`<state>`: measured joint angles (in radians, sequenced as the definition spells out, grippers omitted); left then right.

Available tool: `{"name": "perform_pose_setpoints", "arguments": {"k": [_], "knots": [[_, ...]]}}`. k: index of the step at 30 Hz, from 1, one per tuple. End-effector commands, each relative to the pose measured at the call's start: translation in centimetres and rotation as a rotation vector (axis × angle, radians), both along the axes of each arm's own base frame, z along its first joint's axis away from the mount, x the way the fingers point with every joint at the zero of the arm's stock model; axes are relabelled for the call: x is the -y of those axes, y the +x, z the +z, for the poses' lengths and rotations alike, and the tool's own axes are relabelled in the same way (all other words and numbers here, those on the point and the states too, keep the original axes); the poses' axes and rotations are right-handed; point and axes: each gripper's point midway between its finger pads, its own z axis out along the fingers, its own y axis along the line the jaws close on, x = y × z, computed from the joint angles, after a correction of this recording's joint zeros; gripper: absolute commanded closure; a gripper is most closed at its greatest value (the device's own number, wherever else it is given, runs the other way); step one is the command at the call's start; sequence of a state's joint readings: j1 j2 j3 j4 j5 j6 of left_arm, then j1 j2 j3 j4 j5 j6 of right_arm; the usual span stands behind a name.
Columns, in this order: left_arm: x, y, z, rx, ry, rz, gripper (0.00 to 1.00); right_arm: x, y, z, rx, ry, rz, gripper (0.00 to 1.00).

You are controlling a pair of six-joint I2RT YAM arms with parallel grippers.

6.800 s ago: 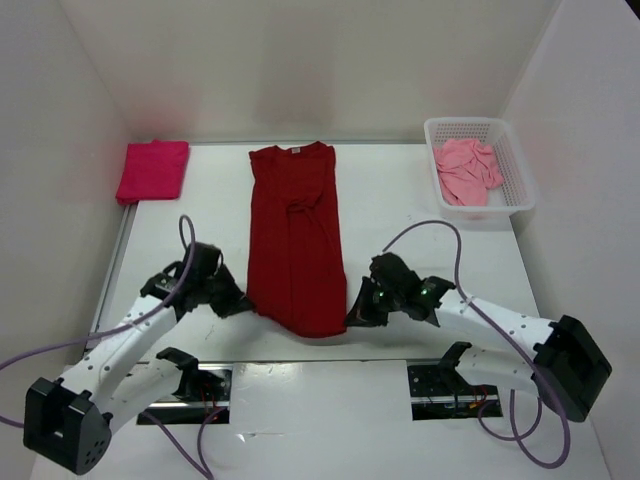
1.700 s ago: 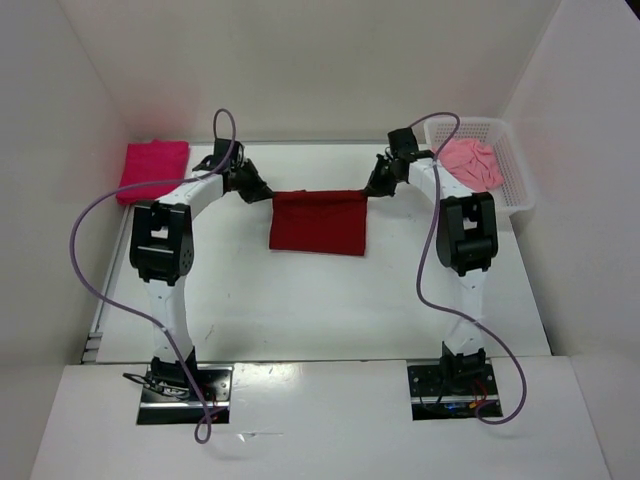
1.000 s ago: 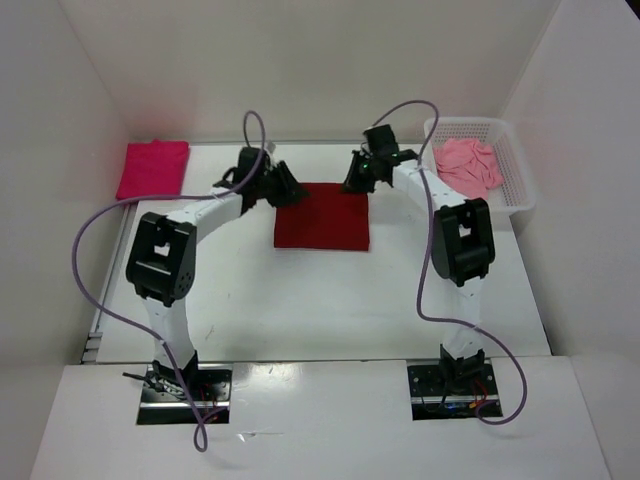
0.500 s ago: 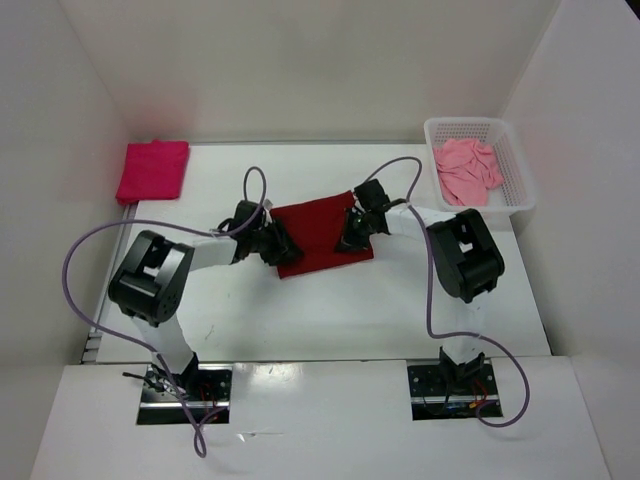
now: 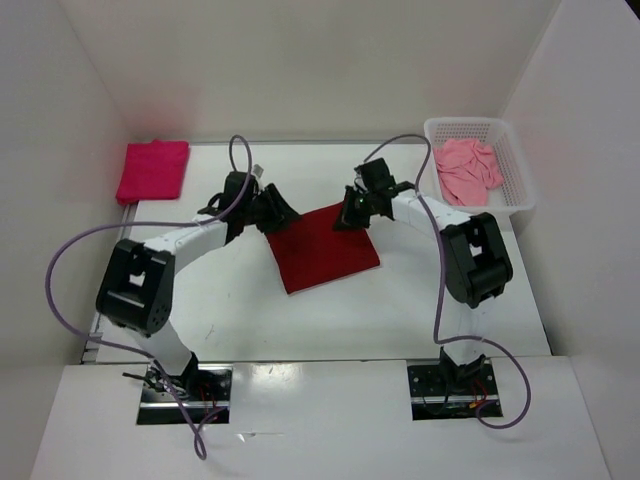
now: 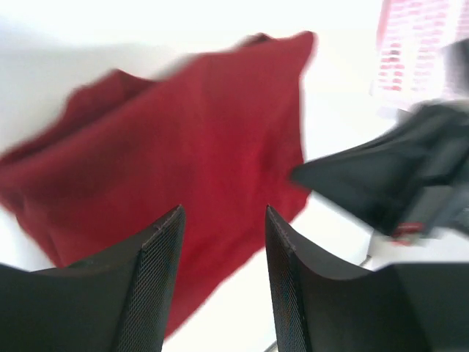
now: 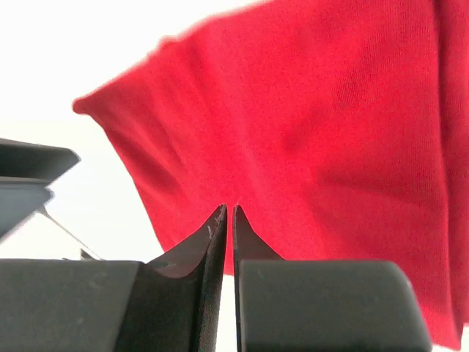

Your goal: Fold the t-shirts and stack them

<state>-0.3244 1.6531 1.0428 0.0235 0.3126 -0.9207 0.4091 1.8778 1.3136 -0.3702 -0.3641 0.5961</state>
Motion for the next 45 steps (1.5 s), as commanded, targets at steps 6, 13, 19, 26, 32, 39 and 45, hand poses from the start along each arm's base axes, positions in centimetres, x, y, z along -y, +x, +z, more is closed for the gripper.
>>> {"name": "perform_pose_setpoints", "arguments": {"k": [6,13,19,26,32,39,45], "knots": [[-4.3,2.8,-9.1,-0.154,0.065,0.111,0.45,1.5,6.7,-3.4,-0.012,0.048,-0.085,0.93],[-7.6,2.7,-5.0,-0.068,0.060,0.155,0.29,2.1,7.8,-4.2,-0.018,0.012,-0.090,0.93],[-9.0,-1.2,-0.5,0.025,0.099,0.163,0.16,1.5,8.0,2.8,0.098,0.078,-0.070,0.76],[-9.4,-7.4,-6.5,-0.138,0.118,0.122,0.17,2.3,5.1,10.0,0.229,0.120,-0.044,0.54],[-8.1,-7.5,-9.2,-0.197,0.126,0.087,0.18,4.1,0.1,12.4,0.270,0.120,-0.043,0.48],[-3.4,-5.6,-11.6,-0.243,0.106,0.010,0.24,6.3,-4.2,13.1,0.262,0.124,-0.085,0.48],[1.0,-2.3,-11.6,-0.231,0.006,-0.019,0.62,7.2,-5.5,13.5,0.258,0.151,-0.119,0.46]]}}
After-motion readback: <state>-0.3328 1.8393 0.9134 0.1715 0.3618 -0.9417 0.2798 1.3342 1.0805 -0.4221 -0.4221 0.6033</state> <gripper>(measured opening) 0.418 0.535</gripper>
